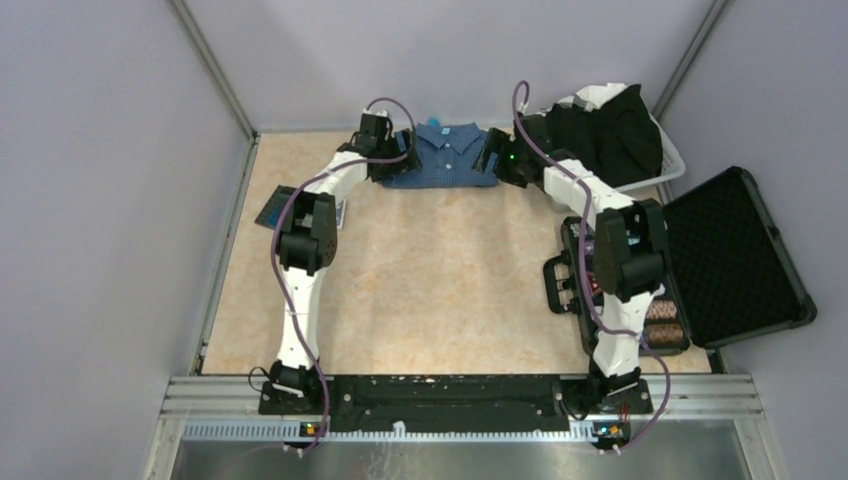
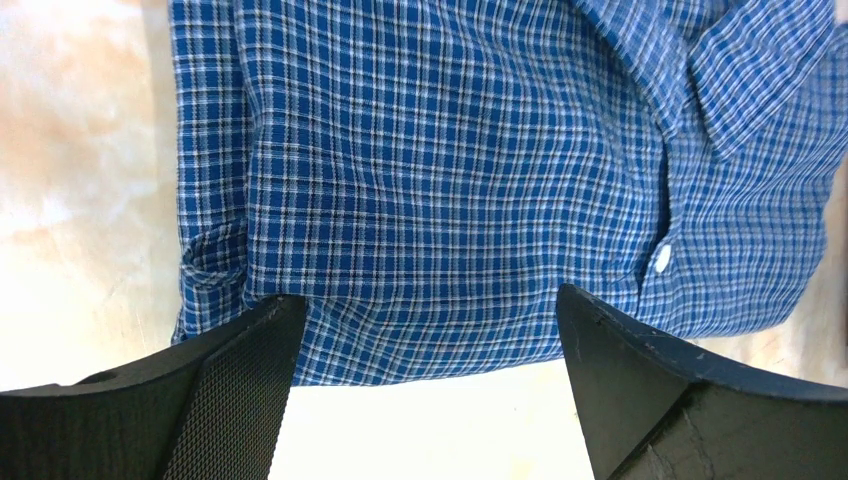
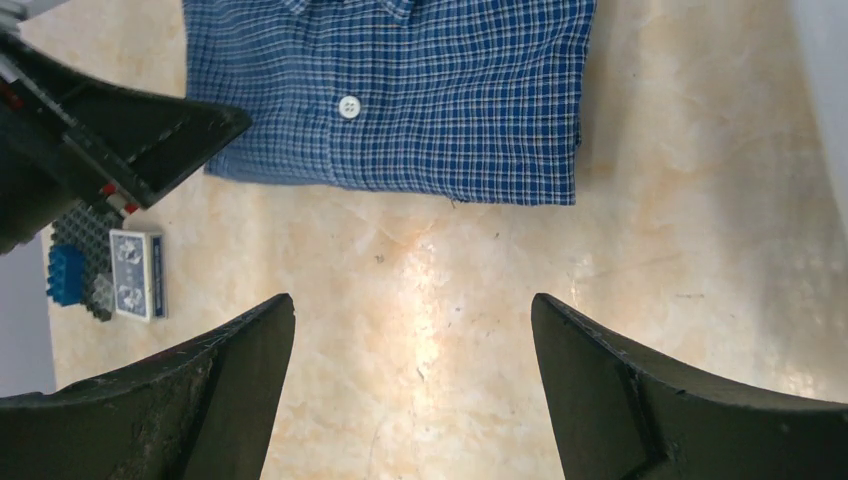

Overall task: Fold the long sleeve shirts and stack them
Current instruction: Move the shirt at the center of the board, then reset both arms

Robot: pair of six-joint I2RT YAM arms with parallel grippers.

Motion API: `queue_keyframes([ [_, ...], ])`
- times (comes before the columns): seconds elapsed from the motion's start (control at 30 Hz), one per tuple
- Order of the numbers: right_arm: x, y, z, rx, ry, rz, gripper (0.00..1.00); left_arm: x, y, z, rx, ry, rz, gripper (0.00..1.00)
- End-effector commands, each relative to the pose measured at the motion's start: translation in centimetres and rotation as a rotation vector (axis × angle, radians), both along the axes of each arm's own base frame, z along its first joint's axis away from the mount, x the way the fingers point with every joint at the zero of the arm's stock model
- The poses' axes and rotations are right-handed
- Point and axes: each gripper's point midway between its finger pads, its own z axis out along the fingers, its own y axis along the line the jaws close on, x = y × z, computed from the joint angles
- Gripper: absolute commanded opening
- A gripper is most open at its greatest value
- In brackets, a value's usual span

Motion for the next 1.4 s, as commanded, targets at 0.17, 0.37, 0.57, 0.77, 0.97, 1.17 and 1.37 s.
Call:
queue_keyframes([
  [0.17, -3.7, -0.8, 5.9, 0.002, -0.114, 0.047, 0.87, -1.9, -0.1, 6.9, 0.001, -0.106, -0.032, 0.99],
  [0.37, -7.1, -1.8, 7.6, 0.018, -0.137, 0.053, 0.87, -8.1, -1.8, 13.0, -0.010, -0.172, -0.107, 0.99],
  [0.57, -10.8, -2.9, 8.2, 0.032, -0.152, 0.061, 0.87, -17.8, -6.2, 15.8, 0.007, -0.197, -0.267, 0.99],
  [0.77, -14.7, -4.2, 9.4, 0.047, -0.200, 0.059, 0.87, -25.1, -5.9, 15.6, 0.022, -0.197, -0.356, 0.99],
  [0.97, -17.9, -5.4, 9.0, 0.053, -0.222, 0.054, 0.88, -28.1, -2.7, 16.5, 0.058, -0.258, -0.324, 0.99],
  [1.17, -19.5, -5.9, 9.2, 0.055, -0.225, 0.055, 0.88, -28.9, -1.1, 16.1, 0.082, -0.270, -0.275, 0.99],
  [1.37, -19.9, -5.9, 10.0, 0.072, -0.249, 0.058, 0.88, -29.0, -0.9, 16.1, 0.076, -0.267, -0.260, 0.99],
])
